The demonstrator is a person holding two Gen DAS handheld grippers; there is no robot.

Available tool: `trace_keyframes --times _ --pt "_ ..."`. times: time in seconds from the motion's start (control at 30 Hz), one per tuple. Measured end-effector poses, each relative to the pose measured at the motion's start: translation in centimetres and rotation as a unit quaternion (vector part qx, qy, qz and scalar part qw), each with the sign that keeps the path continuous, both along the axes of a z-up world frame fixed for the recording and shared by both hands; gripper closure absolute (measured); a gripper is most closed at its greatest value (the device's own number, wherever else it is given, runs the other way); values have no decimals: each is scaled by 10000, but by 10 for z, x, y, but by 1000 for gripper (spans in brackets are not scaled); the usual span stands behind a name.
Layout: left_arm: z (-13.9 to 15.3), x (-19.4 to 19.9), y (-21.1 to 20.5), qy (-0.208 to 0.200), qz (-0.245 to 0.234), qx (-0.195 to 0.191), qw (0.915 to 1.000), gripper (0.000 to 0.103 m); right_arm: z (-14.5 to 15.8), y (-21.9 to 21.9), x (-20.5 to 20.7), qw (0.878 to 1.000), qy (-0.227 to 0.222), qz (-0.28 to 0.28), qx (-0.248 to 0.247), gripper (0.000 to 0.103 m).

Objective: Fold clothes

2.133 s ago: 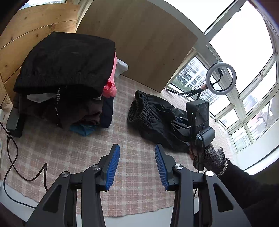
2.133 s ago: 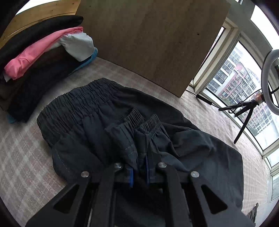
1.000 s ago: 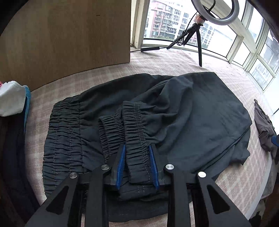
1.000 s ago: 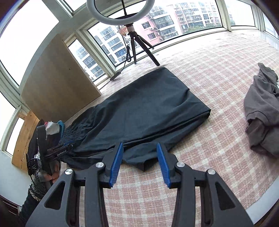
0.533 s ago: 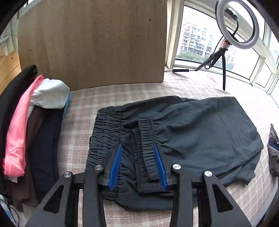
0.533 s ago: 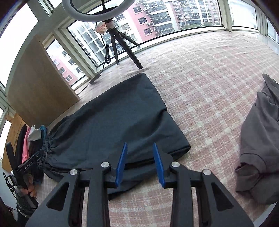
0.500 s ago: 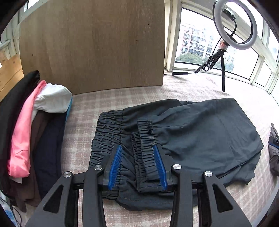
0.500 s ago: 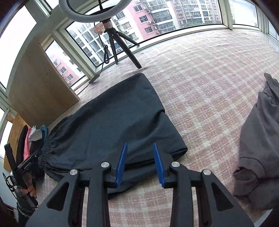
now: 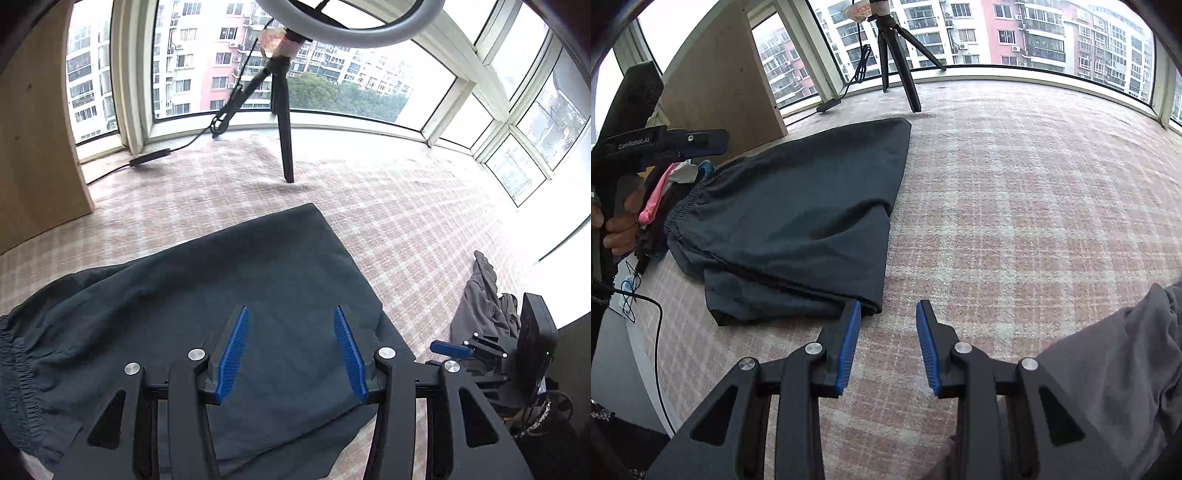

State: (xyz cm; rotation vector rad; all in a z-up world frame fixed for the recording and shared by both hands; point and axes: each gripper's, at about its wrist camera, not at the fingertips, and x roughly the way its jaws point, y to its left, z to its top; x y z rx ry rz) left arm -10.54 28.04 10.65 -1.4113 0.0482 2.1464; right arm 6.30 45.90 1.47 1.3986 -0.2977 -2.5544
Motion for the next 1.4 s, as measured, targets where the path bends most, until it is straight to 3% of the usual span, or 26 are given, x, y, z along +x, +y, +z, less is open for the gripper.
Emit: trace_keyframes --times 0.13,0.27,0.33,0.37,0.4,0.43,0.6,0.67,0.73,0.83,0.87,0.9,1.0,1.03,1.1,1.23,1.4 --pt "-29 -27 61 -335 -60 -144 9993 58 -10 2 -14 9993 -139 248 -238 68" --pt "-45 -41 97 -49 -136 -635 9979 58 -19 2 -24 9984 -168 283 -468 64" --pt "-59 -52 103 -111 -97 -775 9969 58 -22 2 -26 9972 -157 333 -657 64" --pt "-66 -56 103 -166 -30 -832 9964 58 -24 1 -27 9965 -161 360 -740 73" --pt "-73 -59 101 -202 54 -887 9958 58 -26 0 -27 9960 -201 394 -781 93" --pt "-78 -60 99 -180 112 -918 9956 58 -28 -2 -27 9956 -224 420 -807 99" --pt "-83 -59 98 90 106 -1008 9948 57 -21 -8 -7 9935 36 717 -889 100" --pt "-83 -59 101 92 43 -1002 9949 49 -26 -7 -4 9932 -58 761 -878 100" --pt "-79 -58 98 -5 24 -882 9961 51 -28 0 -4 9920 -156 673 -1056 100" --pt "-54 -46 76 -20 88 -312 9995 52 -17 27 -7 9858 -379 184 -1627 89" --pt "-42 -34 68 74 49 -143 9999 52 -10 39 -7 9823 -365 -11 -1837 75" --pt "-32 -19 60 191 -5 -57 9998 51 -1 52 -8 9777 -246 -197 -2077 69" --pt "-10 34 42 466 -133 112 9988 48 24 87 -17 9634 83 -631 -2604 68" --pt "-7 52 41 532 -153 168 9983 41 31 93 -23 9620 169 -707 -2631 66" --pt "-7 83 51 638 -140 302 9974 28 42 98 -41 9678 332 -831 -2352 63" --pt "-20 122 76 1025 70 34 9947 27 31 106 -99 9757 246 -978 -1945 59" --pt "-49 118 102 1142 218 -615 9913 27 3 91 -161 9829 -116 -932 -1581 59"
